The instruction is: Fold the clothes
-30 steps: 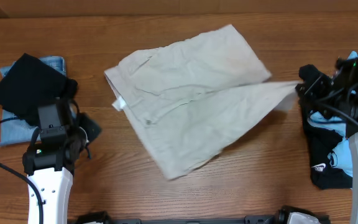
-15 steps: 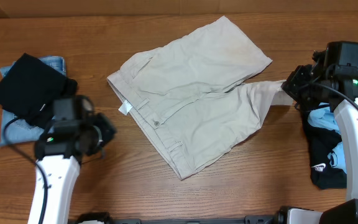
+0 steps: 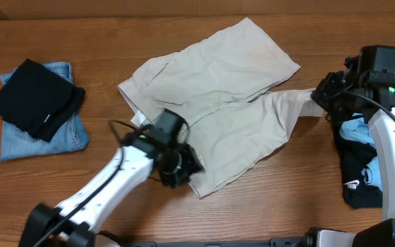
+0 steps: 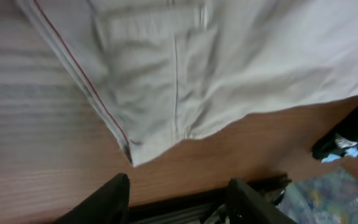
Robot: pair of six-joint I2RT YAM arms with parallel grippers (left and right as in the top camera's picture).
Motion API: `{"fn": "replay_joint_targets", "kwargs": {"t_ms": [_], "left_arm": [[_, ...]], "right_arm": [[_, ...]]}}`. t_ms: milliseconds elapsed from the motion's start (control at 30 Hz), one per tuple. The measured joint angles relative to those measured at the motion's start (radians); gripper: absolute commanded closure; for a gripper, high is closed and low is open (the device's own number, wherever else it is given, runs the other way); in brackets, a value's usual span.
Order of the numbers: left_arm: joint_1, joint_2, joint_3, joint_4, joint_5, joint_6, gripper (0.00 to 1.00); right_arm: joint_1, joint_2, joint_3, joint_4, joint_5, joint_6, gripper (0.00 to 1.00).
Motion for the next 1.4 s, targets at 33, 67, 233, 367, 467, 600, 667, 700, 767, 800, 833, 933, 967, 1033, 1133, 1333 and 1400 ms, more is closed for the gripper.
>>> {"fn": "replay_joint_targets", "kwargs": {"t_ms": [33, 67, 233, 367, 467, 600, 667, 700, 767, 800, 833, 933, 967, 1033, 1133, 1333, 1400], "left_arm": [[-0.026, 0.015, 0.0, 0.004, 0.008, -0.026, 0.44], [-0.045, 0.025, 0.0, 0.006, 0.014, -0.047, 0.44], [-0.143, 0.044, 0.0, 0.005, 0.025, -0.159, 0.41], [-0.165, 0.044, 0.0, -0.003, 0.021, -0.21, 0.4], [-0.165, 0.044, 0.0, -0.033, 0.006, -0.235, 0.32], [-0.163, 0.044, -0.019, 0.01, 0.0, -0.264, 0.29], [-0.158, 0.044, -0.048, 0.061, 0.009, -0.267, 0.3], [-0.151, 0.044, -0.071, 0.094, 0.016, -0.267, 0.3], [-0.142, 0.045, -0.097, 0.118, 0.026, -0.27, 0.3], [-0.135, 0.045, -0.108, 0.125, 0.03, -0.27, 0.3], [-0.127, 0.045, -0.117, 0.127, 0.034, -0.27, 0.3], [-0.112, 0.045, -0.132, 0.129, 0.042, -0.271, 0.28], [-0.112, 0.045, -0.132, 0.129, 0.045, -0.275, 0.28], [-0.113, 0.045, -0.134, 0.14, 0.055, -0.296, 0.3], [-0.134, 0.045, -0.146, 0.185, 0.063, -0.341, 0.32], [-0.158, 0.045, -0.185, 0.248, 0.067, -0.446, 0.25], [-0.158, 0.045, -0.192, 0.266, 0.062, -0.476, 0.23]], "right_arm": [[0.0, 0.0, 0.0, 0.0, 0.0, -0.001, 0.96], [0.0, 0.0, 0.0, 0.0, 0.0, -0.001, 0.96], [0.0, 0.0, 0.0, 0.0, 0.0, -0.004, 0.96], [0.0, 0.0, 0.0, -0.007, 0.0, -0.008, 0.96], [0.0, 0.0, 0.0, -0.008, 0.0, -0.008, 0.96], [0.0, 0.0, 0.0, -0.008, 0.0, -0.007, 0.96], [0.0, 0.0, 0.0, -0.007, 0.0, -0.008, 0.96], [0.0, 0.0, 0.0, -0.007, 0.0, -0.008, 0.96], [0.0, 0.0, 0.0, -0.007, 0.0, -0.008, 0.96], [0.0, 0.0, 0.0, -0.008, 0.0, -0.008, 0.96], [0.0, 0.0, 0.0, -0.007, 0.0, -0.008, 0.96], [0.0, 0.0, 0.0, -0.007, 0.0, -0.01, 0.96], [0.0, 0.0, 0.0, -0.008, 0.0, -0.011, 0.96], [0.0, 0.0, 0.0, -0.008, 0.0, -0.011, 0.96], [0.0, 0.0, 0.0, -0.007, 0.0, -0.012, 0.96], [0.0, 0.0, 0.0, -0.011, 0.0, -0.013, 0.96], [0.0, 0.0, 0.0, -0.011, 0.0, -0.014, 0.96]]}}
